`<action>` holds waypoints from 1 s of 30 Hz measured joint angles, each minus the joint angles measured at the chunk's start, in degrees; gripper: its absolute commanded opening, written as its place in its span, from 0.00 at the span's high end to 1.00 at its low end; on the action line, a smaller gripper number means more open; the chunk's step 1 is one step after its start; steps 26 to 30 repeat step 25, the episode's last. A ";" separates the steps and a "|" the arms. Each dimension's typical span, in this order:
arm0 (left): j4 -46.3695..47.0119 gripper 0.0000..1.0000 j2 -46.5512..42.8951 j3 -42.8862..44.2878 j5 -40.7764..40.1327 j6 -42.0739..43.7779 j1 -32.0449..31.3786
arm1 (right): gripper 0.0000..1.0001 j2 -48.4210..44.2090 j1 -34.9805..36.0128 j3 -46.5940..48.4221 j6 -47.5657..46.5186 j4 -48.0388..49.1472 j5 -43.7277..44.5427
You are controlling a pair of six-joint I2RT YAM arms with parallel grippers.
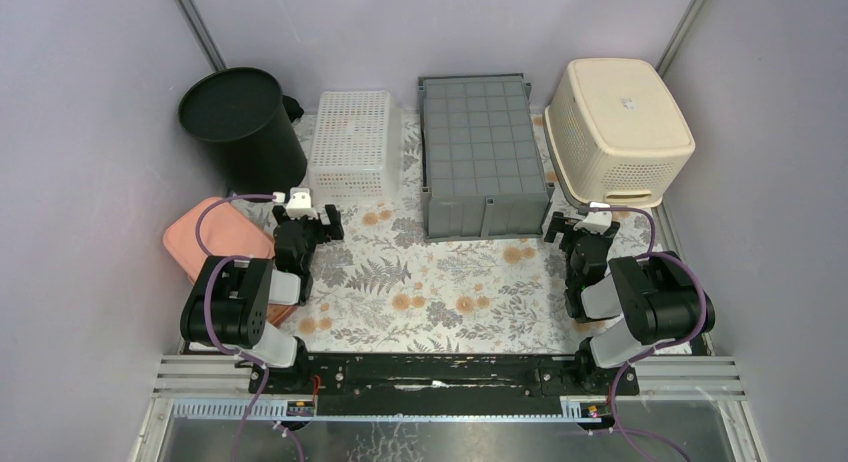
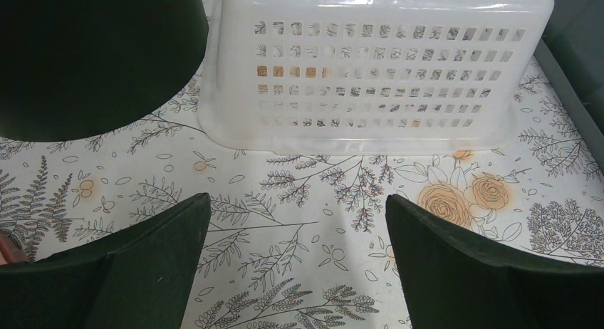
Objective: Turn the large container upside down
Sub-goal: Reset both arms
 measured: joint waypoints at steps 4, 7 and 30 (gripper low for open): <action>0.00 0.00 0.00 0.00 0.00 0.00 0.00 | 0.01 0.00 0.00 0.00 0.00 0.00 0.00; 0.00 0.00 0.00 0.00 0.00 0.00 0.00 | 0.01 0.00 0.00 0.00 0.02 0.00 0.00; 0.00 0.00 0.00 0.00 0.02 0.00 0.00 | 0.01 0.00 0.00 0.11 0.04 -0.72 -0.02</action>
